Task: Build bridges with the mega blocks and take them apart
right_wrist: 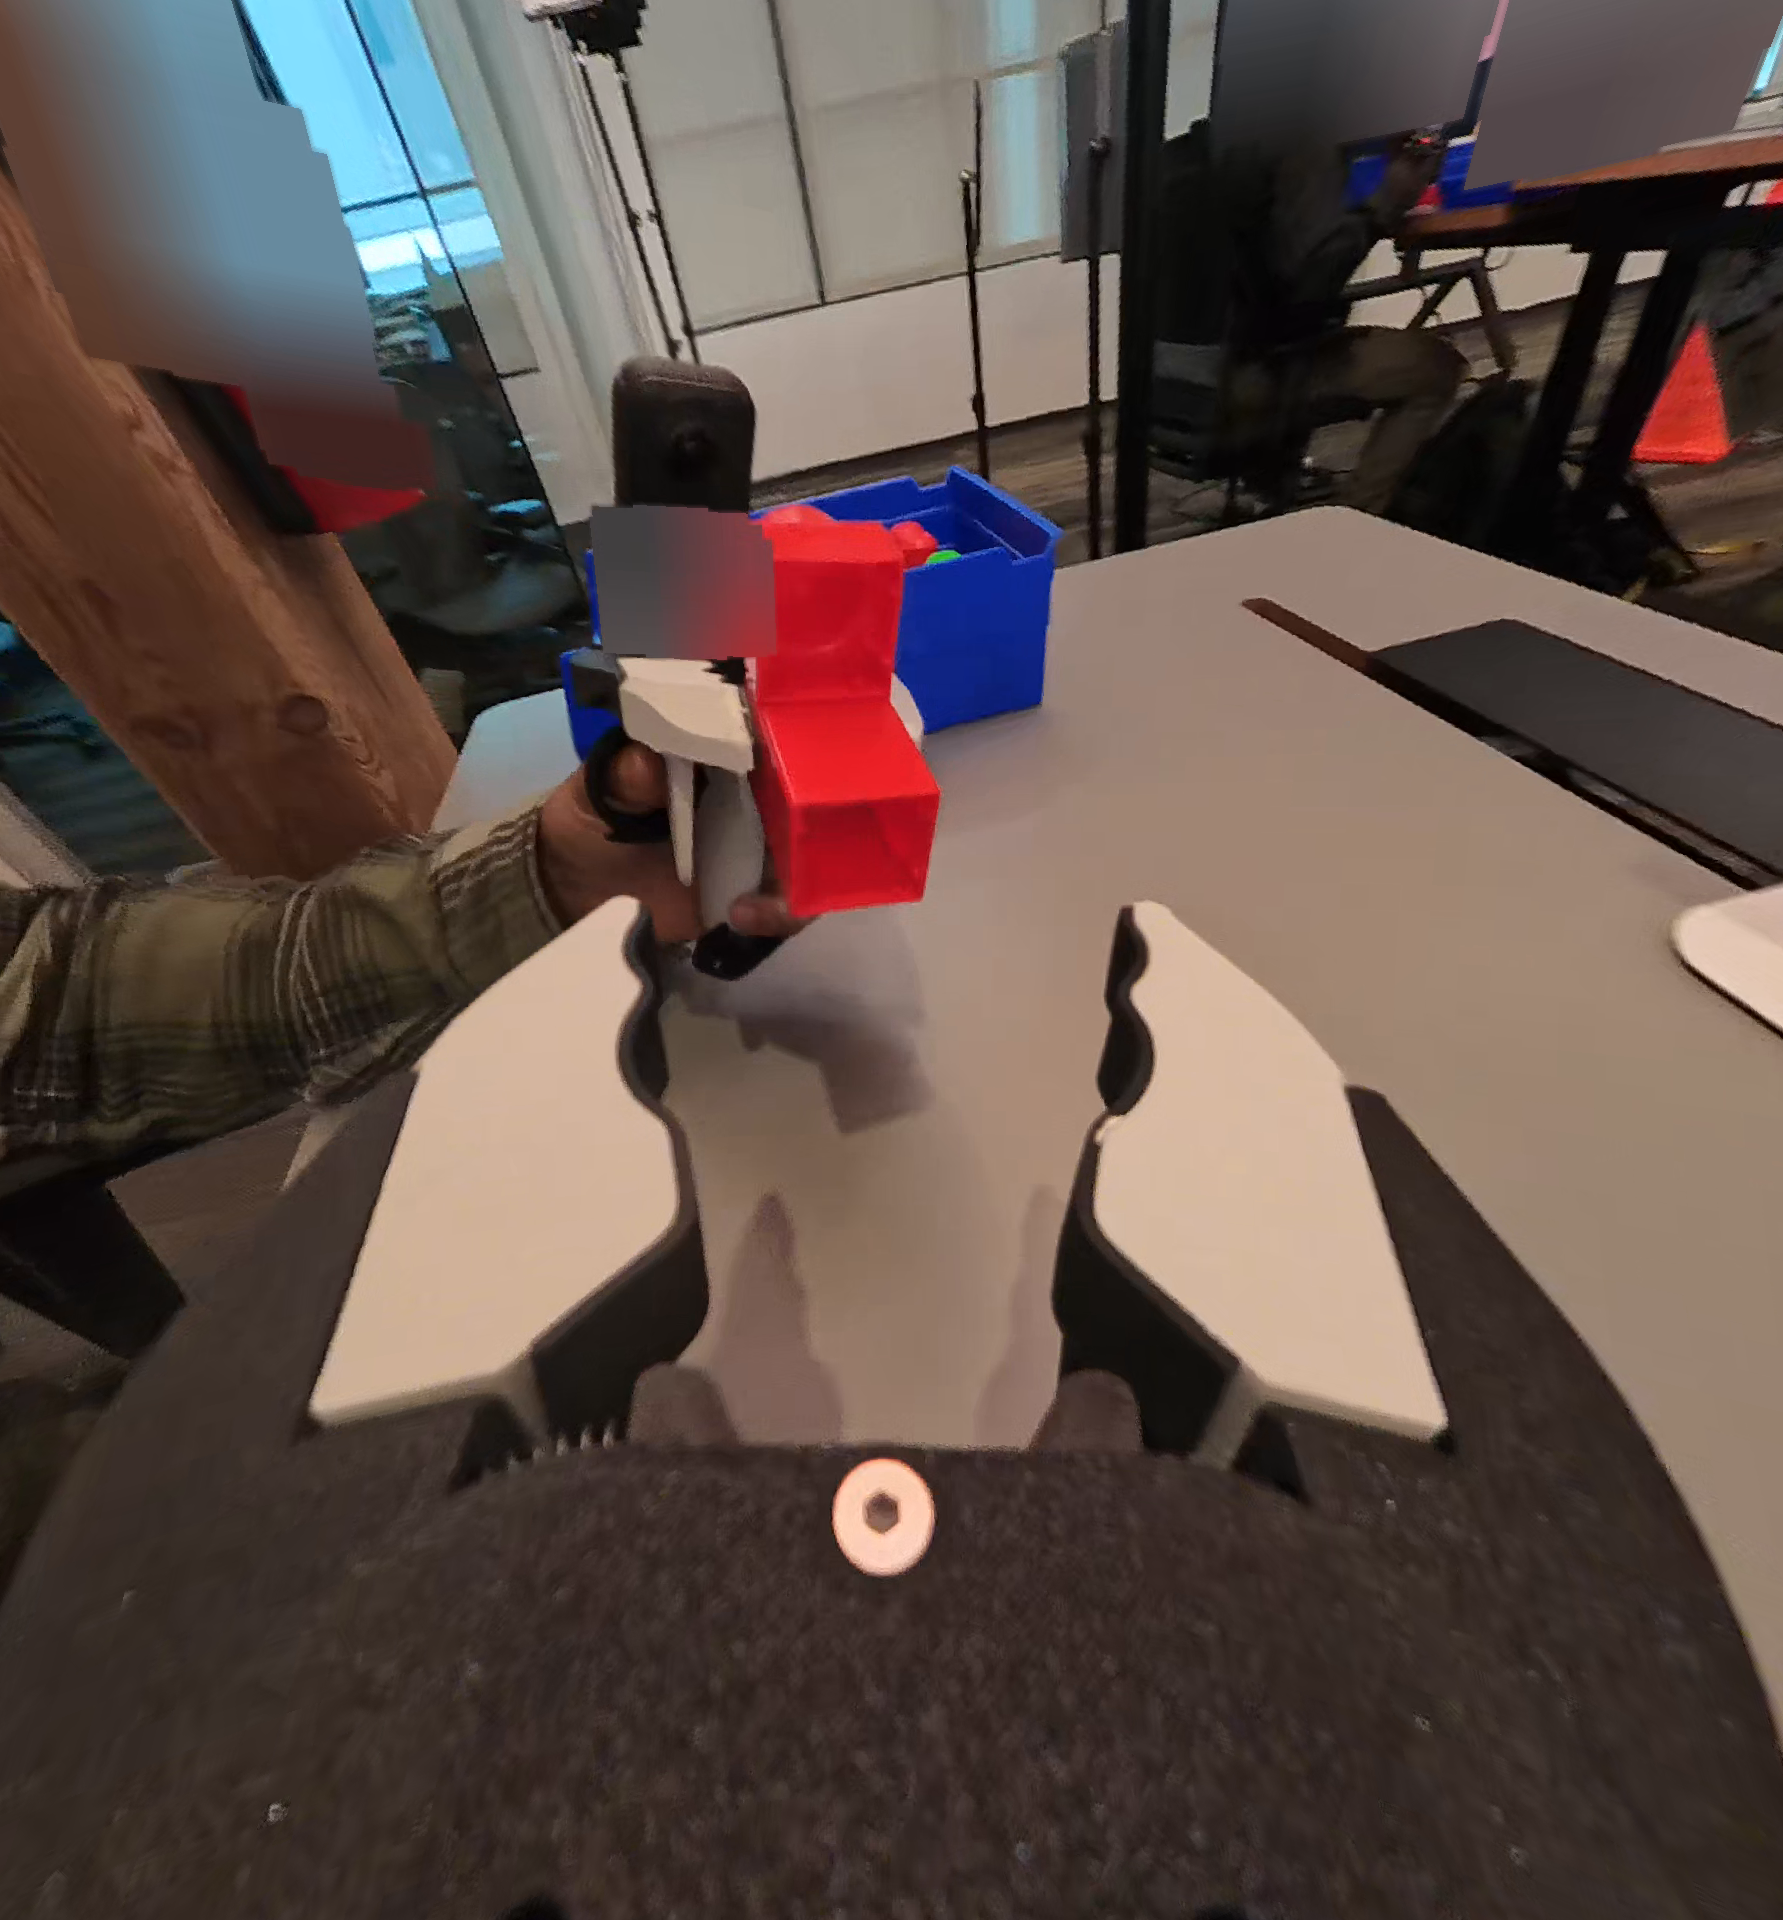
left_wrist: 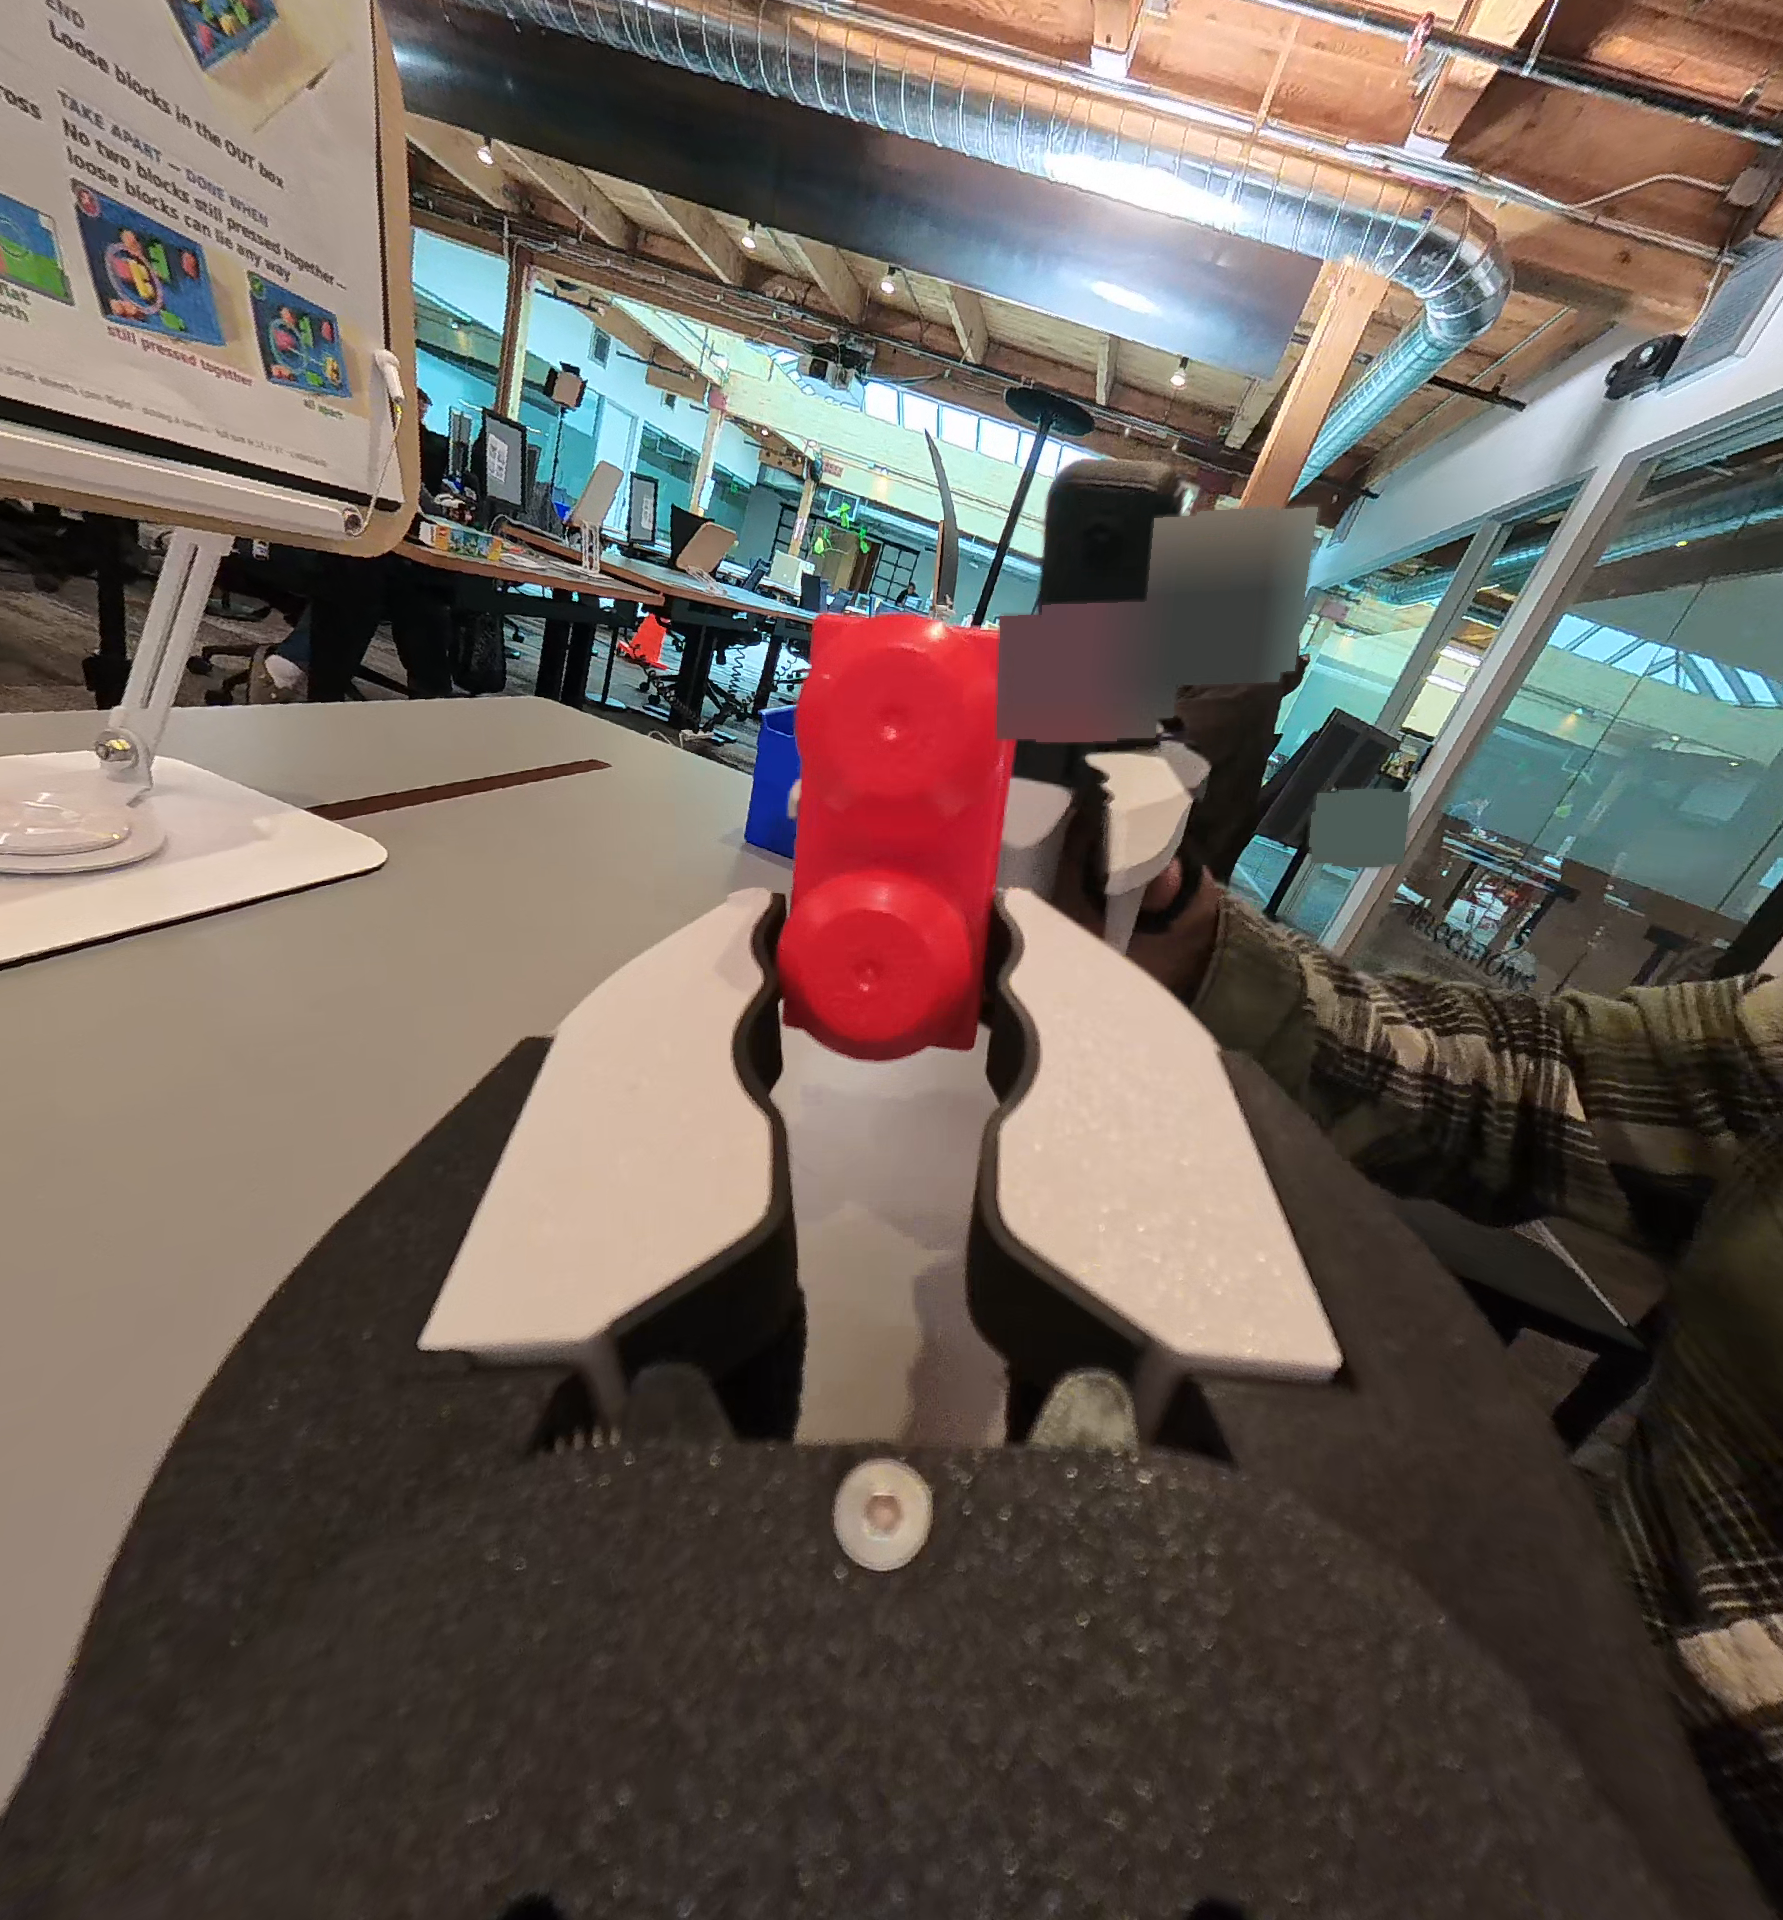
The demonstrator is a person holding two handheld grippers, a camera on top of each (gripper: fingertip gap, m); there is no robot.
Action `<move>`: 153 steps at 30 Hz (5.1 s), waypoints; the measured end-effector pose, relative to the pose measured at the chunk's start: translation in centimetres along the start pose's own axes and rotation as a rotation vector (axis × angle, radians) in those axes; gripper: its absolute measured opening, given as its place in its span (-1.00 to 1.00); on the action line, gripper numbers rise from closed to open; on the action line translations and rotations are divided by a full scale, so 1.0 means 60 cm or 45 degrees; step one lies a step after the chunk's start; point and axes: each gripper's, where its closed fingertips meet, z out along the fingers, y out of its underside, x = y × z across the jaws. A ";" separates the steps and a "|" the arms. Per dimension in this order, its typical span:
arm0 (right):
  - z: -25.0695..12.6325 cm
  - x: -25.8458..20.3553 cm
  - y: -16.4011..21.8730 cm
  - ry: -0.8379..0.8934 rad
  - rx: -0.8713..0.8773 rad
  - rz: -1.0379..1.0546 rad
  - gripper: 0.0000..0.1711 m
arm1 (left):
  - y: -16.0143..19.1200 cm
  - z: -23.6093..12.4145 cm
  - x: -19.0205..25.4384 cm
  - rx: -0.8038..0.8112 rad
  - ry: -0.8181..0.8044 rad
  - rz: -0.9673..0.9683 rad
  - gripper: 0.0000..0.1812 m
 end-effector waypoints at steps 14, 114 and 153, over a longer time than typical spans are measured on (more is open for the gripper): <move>0.066 -0.024 -0.002 -0.234 0.056 0.036 -0.59 | 0.001 0.009 0.011 0.025 0.066 -0.051 -0.60; -0.760 0.256 0.112 1.117 -0.571 0.390 -0.58 | 0.055 -0.056 0.044 -0.852 -0.104 0.187 -0.44; -0.219 0.063 0.065 0.535 -0.227 0.013 0.58 | -0.175 -0.419 -0.078 -0.763 -1.115 0.155 -0.28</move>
